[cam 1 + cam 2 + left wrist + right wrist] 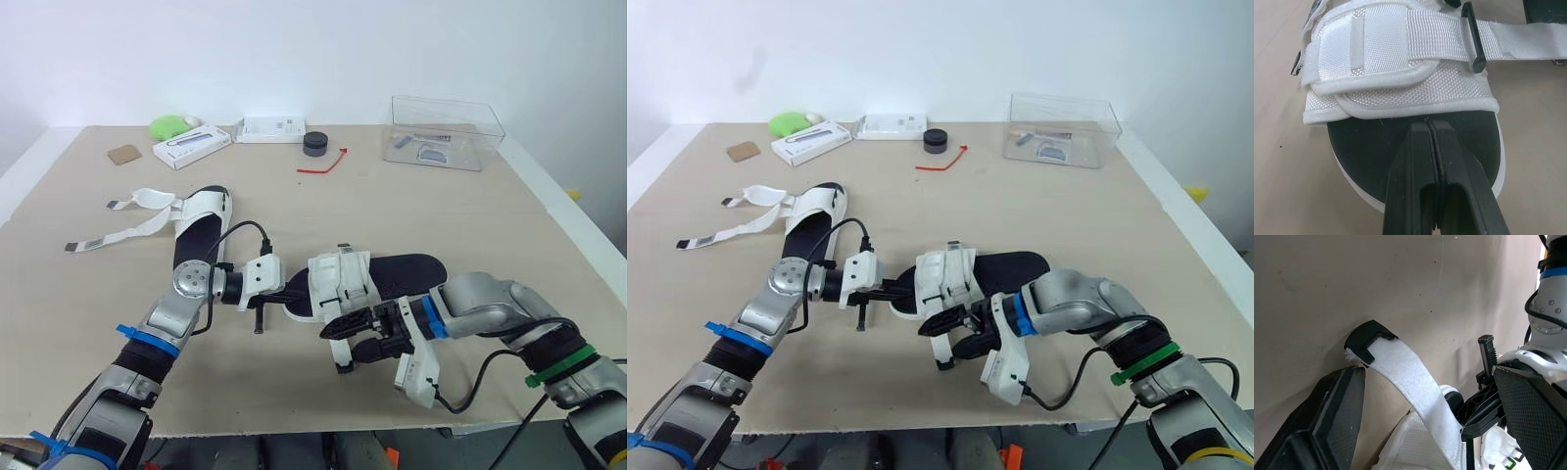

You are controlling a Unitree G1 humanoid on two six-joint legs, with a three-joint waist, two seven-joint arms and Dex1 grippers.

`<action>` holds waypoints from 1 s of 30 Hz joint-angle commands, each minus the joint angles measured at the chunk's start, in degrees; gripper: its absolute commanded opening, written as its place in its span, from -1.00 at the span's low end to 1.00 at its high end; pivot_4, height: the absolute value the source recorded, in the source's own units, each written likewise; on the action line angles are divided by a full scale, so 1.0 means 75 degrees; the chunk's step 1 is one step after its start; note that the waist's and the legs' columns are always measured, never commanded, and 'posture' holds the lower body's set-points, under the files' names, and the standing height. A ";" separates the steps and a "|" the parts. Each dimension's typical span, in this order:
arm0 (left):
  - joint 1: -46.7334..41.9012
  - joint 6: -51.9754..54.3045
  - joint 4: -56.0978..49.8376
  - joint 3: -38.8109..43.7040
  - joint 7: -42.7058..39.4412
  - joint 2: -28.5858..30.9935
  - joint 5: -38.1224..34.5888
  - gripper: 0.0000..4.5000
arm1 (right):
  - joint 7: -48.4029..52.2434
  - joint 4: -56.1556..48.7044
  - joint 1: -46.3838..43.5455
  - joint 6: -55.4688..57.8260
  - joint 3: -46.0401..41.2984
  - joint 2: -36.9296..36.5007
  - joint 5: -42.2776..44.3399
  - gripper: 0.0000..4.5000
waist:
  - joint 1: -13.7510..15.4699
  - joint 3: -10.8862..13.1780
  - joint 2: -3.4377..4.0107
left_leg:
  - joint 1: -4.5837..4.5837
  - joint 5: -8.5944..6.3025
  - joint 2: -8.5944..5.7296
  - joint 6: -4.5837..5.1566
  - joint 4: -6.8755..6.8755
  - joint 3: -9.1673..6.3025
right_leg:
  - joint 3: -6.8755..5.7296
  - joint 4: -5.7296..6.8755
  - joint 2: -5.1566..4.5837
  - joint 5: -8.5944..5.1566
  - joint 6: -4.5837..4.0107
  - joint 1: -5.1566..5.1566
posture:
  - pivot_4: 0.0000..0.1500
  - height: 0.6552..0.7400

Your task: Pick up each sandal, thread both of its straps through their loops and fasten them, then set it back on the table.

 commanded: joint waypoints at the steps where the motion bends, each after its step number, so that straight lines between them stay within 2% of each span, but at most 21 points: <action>1: 0.0242 0.0190 0.0152 -0.0203 0.0011 0.0068 0.0300 -1.00 | 0.0040 -0.0127 -0.0129 0.0234 0.0043 0.0041 0.0161 0.65 | 0.0000 0.0000 0.0000 | 0.0000 0.0000 0.0000 0.0000 0.0000 0.0001 | 0.0000 0.0000 0.0000 0.0000 0.0000 0.0000 | 1.00 1.00; 2: 0.0247 0.0198 0.0143 -0.0207 0.0015 0.0059 0.0301 -1.00 | 0.0040 -0.0113 -0.0154 0.0296 0.0047 0.0077 0.0162 0.42 | 0.0000 0.0000 0.0000 | 0.0001 0.0000 0.0000 0.0000 0.0000 0.0001 | 0.0001 0.0000 0.0000 0.0000 0.0000 0.0000 | 1.00 1.00; 5: 0.0253 0.0222 0.0124 -0.0207 0.0025 0.0038 0.0296 -1.00 | 0.0087 -0.0096 -0.0167 0.0376 0.0090 0.0064 0.0227 -0.05 | 0.0000 0.0000 0.0000 | 0.0001 0.0000 0.0000 0.0000 0.0000 0.0001 | 0.0001 0.0000 0.0000 0.0000 0.0000 0.0000 | 1.00 1.00; 7: 0.0261 0.0222 0.0119 -0.0201 0.0027 0.0047 0.0295 -1.00 | 0.0135 -0.0092 -0.0134 0.0431 0.0127 0.0047 0.0320 -0.52 | 0.0000 0.0000 0.0000 | 0.0001 0.0000 0.0000 0.0000 -0.0001 0.0002 | 0.0001 0.0001 0.0000 0.0000 0.0000 0.0000 | 1.00 1.00; 9: 0.0274 0.0226 0.0104 -0.0194 0.0030 0.0058 0.0292 -1.00 | 0.0188 -0.0113 -0.0069 0.0551 0.0164 0.0041 0.0492 -0.73 | 0.0000 0.0000 0.0000 | 0.0001 0.0000 0.0000 0.0000 -0.0001 0.0002 | 0.0001 0.0001 0.0000 0.0000 0.0000 0.0000 | 1.00 1.00; 10: 0.0281 0.0228 0.0096 -0.0192 0.0033 0.0061 0.0291 -1.00 | 0.0218 -0.0139 -0.0023 0.0684 0.0188 0.0043 0.0648 -0.92 | 0.0000 0.0000 0.0000 | 0.0001 0.0000 0.0000 0.0000 -0.0001 0.0002 | 0.0001 0.0001 0.0000 0.0000 0.0000 0.0000 | 1.00 1.00; 11: 0.0292 0.0236 0.0080 -0.0193 0.0039 0.0060 0.0290 -1.00 | 0.0252 -0.0196 0.0048 0.0903 0.0196 0.0050 0.0879 -0.99 | 0.0000 0.0000 0.0000 | 0.0001 0.0000 0.0000 0.0000 -0.0001 0.0002 | 0.0002 0.0001 0.0000 0.0000 0.0000 0.0000 | 1.00 1.00; 12: 0.0304 0.0240 0.0067 -0.0193 0.0043 0.0060 0.0289 -1.00 | 0.0341 -0.0338 0.0175 0.1378 0.0198 0.0069 0.1372 -0.99 | 0.0000 0.0000 0.0000 | 0.0001 0.0000 0.0000 0.0000 -0.0001 0.0002 | 0.0002 0.0001 0.0000 0.0000 0.0000 0.0000 | 1.00 1.00; 15: 0.0348 0.0241 0.0037 -0.0203 0.0041 0.0070 0.0285 -1.00 | 0.0635 -0.1520 0.0646 0.5132 -0.0092 0.0244 0.4163 -0.99 | 0.0002 -0.0001 -0.0002 | 0.0001 0.0000 0.0002 0.0000 -0.0005 -0.0002 | 0.0001 0.0001 0.0000 -0.0002 -0.0005 0.0001 | 1.00 1.00; 18: 0.0356 0.0229 0.0049 -0.0201 0.0042 0.0060 0.0296 -1.00 | 0.0147 -0.2460 0.0378 0.8959 -0.0682 0.0547 0.6373 -0.99 | 0.0005 -0.0001 -0.0001 | 0.0003 0.0001 0.0014 -0.0002 -0.0002 -0.0001 | 0.0014 0.0008 -0.0027 0.0007 -0.0020 0.0002 | 1.00 1.00; 20: 0.0336 0.0220 0.0076 -0.0208 0.0056 0.0045 0.0297 -1.00 | -0.0249 -0.2610 0.0051 1.0868 -0.1073 0.0751 0.7303 -0.99 | 0.0006 -0.0001 -0.0002 | 0.0005 0.0003 0.0018 -0.0005 0.0001 -0.0003 | -0.0003 0.0007 -0.0039 0.0016 -0.0028 0.0002 | 1.00 1.00; 25: 0.0302 0.0187 0.0125 -0.0229 0.0091 -0.0022 0.0307 -1.00 | -0.1056 -0.2148 -0.0601 1.3483 -0.2028 0.1352 0.8200 -0.99 | 0.0011 -0.0002 -0.0005 | -0.0008 0.0008 0.0028 -0.0011 -0.0001 -0.0009 | -0.0060 0.0004 -0.0041 0.0021 -0.0048 -0.0009 | 1.00 1.00; 30: 0.0353 0.0179 0.0090 -0.0242 0.0107 -0.0050 0.0319 -1.00 | -0.1049 -0.1568 -0.0859 1.4255 -0.2113 0.1501 0.7603 -0.99 | 0.0021 -0.0002 -0.0005 | -0.0027 0.0008 0.0024 -0.0011 -0.0002 -0.0014 | -0.0049 0.0000 -0.0005 0.0032 -0.0010 -0.0018 | 1.00 1.00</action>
